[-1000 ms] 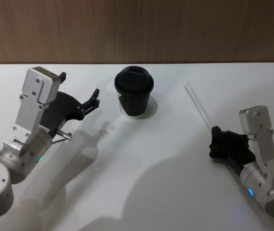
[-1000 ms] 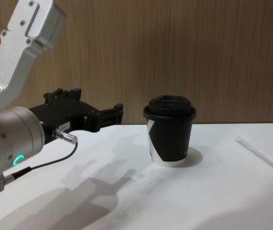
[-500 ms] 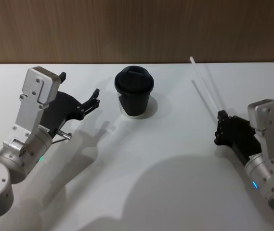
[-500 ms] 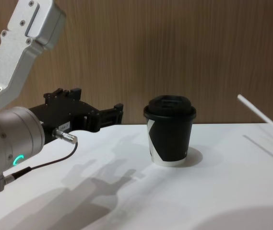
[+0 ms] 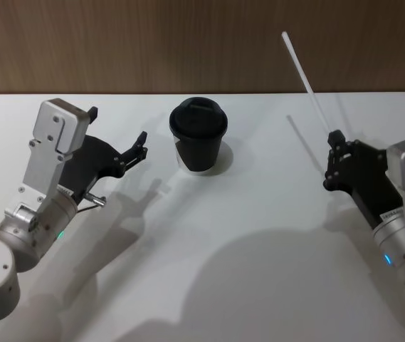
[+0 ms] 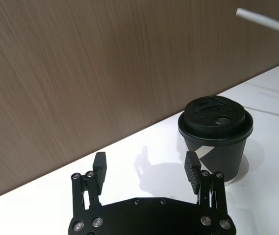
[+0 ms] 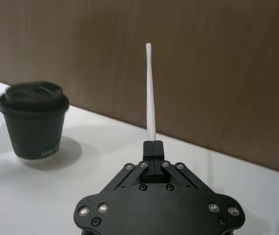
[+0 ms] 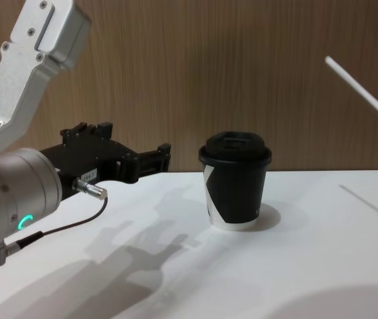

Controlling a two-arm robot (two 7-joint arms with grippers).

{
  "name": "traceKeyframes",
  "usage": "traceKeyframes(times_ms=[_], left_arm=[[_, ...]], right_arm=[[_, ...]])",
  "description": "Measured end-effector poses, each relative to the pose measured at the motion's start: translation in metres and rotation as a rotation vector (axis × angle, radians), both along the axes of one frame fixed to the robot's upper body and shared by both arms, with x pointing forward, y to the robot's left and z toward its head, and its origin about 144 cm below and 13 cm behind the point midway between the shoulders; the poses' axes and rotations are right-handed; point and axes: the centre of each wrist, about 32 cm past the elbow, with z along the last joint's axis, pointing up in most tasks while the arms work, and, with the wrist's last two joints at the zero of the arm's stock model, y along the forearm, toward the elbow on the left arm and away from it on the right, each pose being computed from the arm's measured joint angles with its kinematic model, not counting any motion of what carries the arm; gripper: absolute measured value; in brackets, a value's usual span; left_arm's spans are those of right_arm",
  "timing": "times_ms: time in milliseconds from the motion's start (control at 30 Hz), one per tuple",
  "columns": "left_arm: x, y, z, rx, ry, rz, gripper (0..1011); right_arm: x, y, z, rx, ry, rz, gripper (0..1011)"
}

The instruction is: Pick up the straw with one hand, pass it to the other hand, and insert it into the cup.

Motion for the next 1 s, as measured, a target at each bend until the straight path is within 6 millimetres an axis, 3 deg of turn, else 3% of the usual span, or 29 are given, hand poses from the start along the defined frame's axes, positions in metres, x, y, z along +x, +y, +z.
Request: traceKeyframes(times_ms=[1000], left_arm=[[0.000, 0.000, 0.000, 0.000, 0.000, 0.000, 1000]], right_arm=[[0.007, -0.026, 0.041, 0.010, -0.289, 0.403, 0]])
